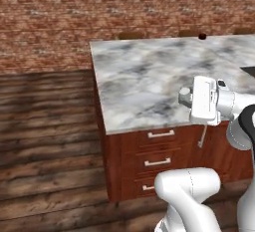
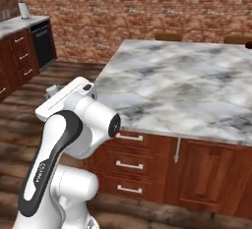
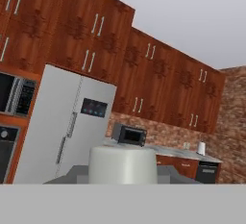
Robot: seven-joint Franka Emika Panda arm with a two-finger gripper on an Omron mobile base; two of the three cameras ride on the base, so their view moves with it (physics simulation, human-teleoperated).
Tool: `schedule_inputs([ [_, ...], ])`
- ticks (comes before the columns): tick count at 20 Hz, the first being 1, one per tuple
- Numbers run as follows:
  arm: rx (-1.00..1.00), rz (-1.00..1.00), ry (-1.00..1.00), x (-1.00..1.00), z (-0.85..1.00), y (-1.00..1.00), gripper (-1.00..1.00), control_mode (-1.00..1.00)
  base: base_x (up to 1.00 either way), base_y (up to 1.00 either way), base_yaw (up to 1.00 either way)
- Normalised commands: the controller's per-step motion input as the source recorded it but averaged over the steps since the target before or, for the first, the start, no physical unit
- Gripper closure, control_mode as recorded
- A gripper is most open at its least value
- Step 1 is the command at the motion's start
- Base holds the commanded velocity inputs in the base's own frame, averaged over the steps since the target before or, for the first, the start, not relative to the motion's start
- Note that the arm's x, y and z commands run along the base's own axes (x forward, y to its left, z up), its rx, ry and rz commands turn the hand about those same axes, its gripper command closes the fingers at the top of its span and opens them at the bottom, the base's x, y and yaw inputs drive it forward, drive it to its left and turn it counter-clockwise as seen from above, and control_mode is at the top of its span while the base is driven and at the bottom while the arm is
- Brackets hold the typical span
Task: Pick up the marshmallow and place it in the cup of hot chocolate on the dining counter.
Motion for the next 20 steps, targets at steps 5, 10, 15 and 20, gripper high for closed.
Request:
schedule_inputs([
  [5,0.0,0.0,0.0,0.0,0.0,0.0,1.0,1.0,0.52,1.0,-0.02],
  [10,0.0,0.0,0.0,0.0,0.0,0.0,1.0,1.0,0.89,1.0,-0.09],
  [15,0.0,0.0,0.0,0.0,0.0,0.0,1.0,1.0,0.98,1.0,-0.12],
  [20,0.0,0.0,0.0,0.0,0.0,0.0,1.0,1.0,1.0,1.0,-0.24],
])
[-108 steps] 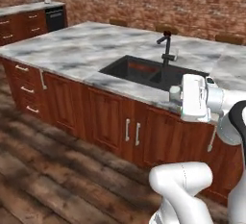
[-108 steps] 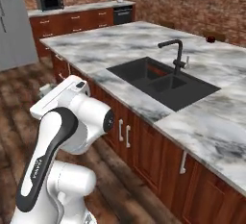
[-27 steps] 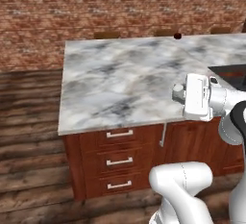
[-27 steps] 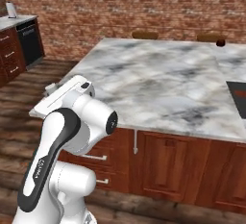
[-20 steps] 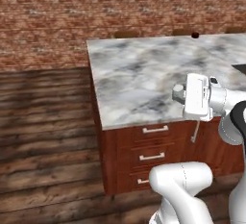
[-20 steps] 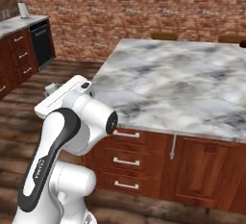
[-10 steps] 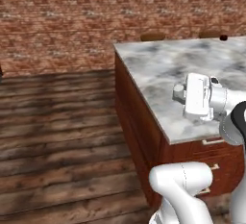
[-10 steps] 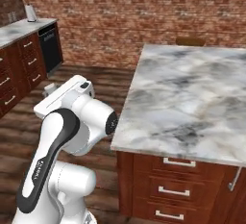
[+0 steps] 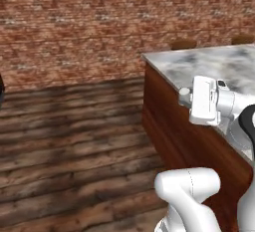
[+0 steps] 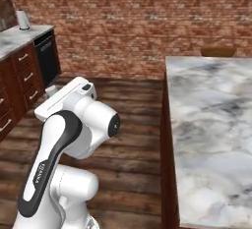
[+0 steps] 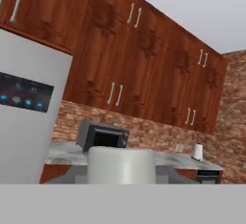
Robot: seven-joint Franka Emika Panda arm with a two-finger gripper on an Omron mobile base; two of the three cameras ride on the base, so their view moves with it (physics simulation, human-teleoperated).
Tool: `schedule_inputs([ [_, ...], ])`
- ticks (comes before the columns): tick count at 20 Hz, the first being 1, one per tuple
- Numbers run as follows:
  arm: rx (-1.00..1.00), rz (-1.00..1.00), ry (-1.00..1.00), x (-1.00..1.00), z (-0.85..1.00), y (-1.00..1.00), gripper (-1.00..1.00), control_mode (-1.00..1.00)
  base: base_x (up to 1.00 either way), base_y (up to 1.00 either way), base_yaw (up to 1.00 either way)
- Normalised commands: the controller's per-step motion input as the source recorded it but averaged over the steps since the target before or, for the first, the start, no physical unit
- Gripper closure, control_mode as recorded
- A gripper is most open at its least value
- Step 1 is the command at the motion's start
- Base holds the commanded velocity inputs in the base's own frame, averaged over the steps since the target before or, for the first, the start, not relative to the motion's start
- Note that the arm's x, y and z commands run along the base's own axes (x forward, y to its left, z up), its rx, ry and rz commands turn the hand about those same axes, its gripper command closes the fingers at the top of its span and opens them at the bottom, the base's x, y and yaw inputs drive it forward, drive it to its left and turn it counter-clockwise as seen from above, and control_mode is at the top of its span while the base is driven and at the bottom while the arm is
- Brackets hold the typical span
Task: Pick up the marshmallow and place it in the cup of hot chocolate on the dining counter.
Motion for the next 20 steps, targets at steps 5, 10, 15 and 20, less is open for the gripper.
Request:
schedule_inputs([
  [5,0.0,0.0,0.0,0.0,0.0,0.0,1.0,1.0,1.0,1.0,-0.35],
  [10,0.0,0.0,0.0,0.0,0.0,0.0,1.0,1.0,1.0,1.0,-0.44],
  [15,0.0,0.0,0.0,0.0,0.0,0.0,1.0,1.0,1.0,1.0,-0.47],
  [20,0.0,0.0,0.0,0.0,0.0,0.0,1.0,1.0,1.0,0.97,-0.52],
])
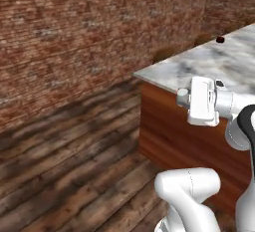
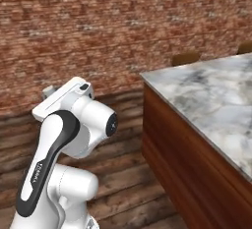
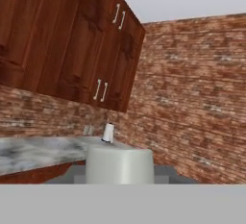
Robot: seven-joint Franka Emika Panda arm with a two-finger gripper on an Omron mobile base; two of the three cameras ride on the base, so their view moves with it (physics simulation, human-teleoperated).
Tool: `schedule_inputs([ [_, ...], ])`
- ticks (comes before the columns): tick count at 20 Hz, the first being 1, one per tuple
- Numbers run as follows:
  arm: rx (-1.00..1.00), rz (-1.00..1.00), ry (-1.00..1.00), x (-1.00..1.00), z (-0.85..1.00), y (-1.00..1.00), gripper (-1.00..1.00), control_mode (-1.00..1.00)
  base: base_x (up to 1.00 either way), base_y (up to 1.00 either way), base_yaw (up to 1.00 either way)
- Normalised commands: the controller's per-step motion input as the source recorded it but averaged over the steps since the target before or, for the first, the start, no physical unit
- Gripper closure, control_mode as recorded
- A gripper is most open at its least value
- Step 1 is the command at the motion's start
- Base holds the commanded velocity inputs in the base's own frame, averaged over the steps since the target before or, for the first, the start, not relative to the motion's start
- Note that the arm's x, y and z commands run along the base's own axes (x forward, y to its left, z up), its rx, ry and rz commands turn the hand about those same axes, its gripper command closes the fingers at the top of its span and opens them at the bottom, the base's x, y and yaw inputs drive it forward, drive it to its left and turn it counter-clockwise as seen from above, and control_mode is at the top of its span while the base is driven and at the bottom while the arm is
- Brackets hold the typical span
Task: Pick up the marshmallow and place it in the cup of hot chocolate on the dining counter.
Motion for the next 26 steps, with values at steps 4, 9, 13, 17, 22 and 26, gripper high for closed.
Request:
schedule_inputs([
  [4,0.0,0.0,0.0,0.0,0.0,0.0,1.0,1.0,1.0,0.99,-0.53],
  [9,0.0,0.0,0.0,0.0,0.0,0.0,1.0,1.0,1.0,1.0,-0.52],
  [13,0.0,0.0,0.0,0.0,0.0,0.0,1.0,1.0,1.0,1.0,-0.52],
  [17,0.0,0.0,0.0,0.0,0.0,0.0,1.0,1.0,1.0,1.0,-0.51],
  [22,0.0,0.0,0.0,0.0,0.0,0.0,1.0,1.0,1.0,1.0,-0.5],
  [26,0.0,0.0,0.0,0.0,0.0,0.0,1.0,1.0,0.99,1.0,-0.49],
])
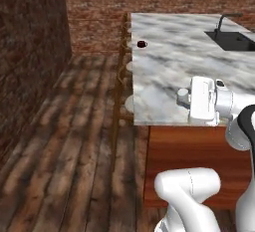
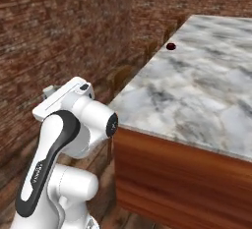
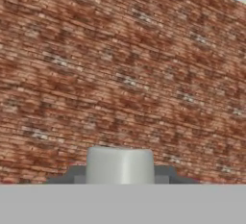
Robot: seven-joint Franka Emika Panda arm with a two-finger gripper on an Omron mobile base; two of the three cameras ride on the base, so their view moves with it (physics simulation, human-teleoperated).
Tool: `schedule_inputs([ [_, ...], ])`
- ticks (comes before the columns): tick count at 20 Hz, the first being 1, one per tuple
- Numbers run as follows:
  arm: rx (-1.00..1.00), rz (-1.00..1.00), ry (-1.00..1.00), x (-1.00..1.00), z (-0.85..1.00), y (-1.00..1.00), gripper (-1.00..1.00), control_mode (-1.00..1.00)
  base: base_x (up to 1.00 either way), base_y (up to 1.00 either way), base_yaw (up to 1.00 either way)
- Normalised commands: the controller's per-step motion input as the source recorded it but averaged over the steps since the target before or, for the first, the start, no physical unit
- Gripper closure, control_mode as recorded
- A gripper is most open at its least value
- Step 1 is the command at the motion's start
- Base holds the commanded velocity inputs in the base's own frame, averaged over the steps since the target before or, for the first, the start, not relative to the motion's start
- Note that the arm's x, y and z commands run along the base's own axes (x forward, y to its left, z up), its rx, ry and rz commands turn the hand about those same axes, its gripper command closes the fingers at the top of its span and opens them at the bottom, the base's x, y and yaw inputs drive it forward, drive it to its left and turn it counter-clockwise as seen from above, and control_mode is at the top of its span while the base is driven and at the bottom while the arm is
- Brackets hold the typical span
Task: Pick up the marshmallow and place it in the cup of hot chocolate on the dining counter.
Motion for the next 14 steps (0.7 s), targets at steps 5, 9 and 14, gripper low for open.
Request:
schedule_inputs([
  [5,0.0,0.0,0.0,0.0,0.0,0.0,1.0,1.0,0.5,1.0,-0.39],
  [9,0.0,0.0,0.0,0.0,0.0,0.0,1.0,1.0,0.22,1.0,-0.35],
  [14,0.0,0.0,0.0,0.0,0.0,0.0,1.0,1.0,0.61,1.0,-0.44],
])
